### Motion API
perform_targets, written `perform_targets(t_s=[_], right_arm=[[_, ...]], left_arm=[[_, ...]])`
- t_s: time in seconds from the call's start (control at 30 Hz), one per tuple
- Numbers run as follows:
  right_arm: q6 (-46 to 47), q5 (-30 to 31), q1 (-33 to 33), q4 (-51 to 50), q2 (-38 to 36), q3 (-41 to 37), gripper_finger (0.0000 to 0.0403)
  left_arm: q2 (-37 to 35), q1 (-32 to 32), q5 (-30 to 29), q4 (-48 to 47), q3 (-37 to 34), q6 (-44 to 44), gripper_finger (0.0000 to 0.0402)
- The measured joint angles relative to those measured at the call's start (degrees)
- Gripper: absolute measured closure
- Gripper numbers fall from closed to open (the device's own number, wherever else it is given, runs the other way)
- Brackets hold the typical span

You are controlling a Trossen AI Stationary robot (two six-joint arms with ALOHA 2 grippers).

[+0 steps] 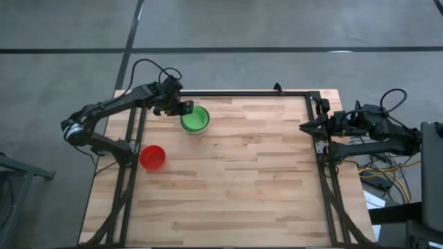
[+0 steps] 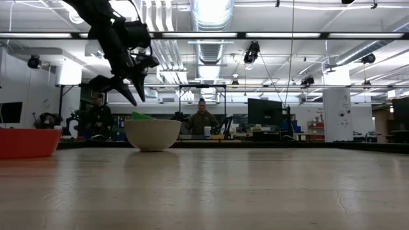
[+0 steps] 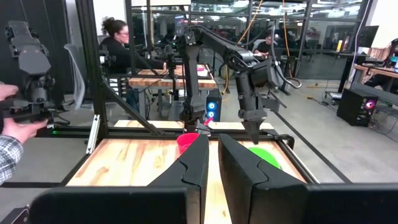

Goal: Nest bowls inside each other
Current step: Stack the bottom green bowl on the top green bowl, then stack the red bowl on the green bowl

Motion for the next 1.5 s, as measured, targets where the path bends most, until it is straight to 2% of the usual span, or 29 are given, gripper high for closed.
perform_targets(t_s=[0.47, 0.8, 1.13, 1.5], right_arm=[[-0.01, 0.00, 0.01, 0.00, 0.00, 0.01, 0.0369], [0.00, 0.00, 0.00, 0.00, 0.00, 0.00, 0.0369], [0.00, 0.00, 0.02, 0.00, -0.02, 0.01, 0.0369], [-0.02, 0.00, 0.02, 0.00, -0.02, 0.00, 0.0369]], left_arm=[[0.13, -0.10, 0.91, 0.70, -0.07, -0.75, 0.0280], [0.17, -0.22, 4.64, 5.97, -5.74, -3.11, 0.0280], [0.13, -0.22, 4.96, 6.89, -7.00, -2.93, 0.0280], [-5.62, -0.31, 2.41, -5.03, -4.49, -4.52, 0.0280]])
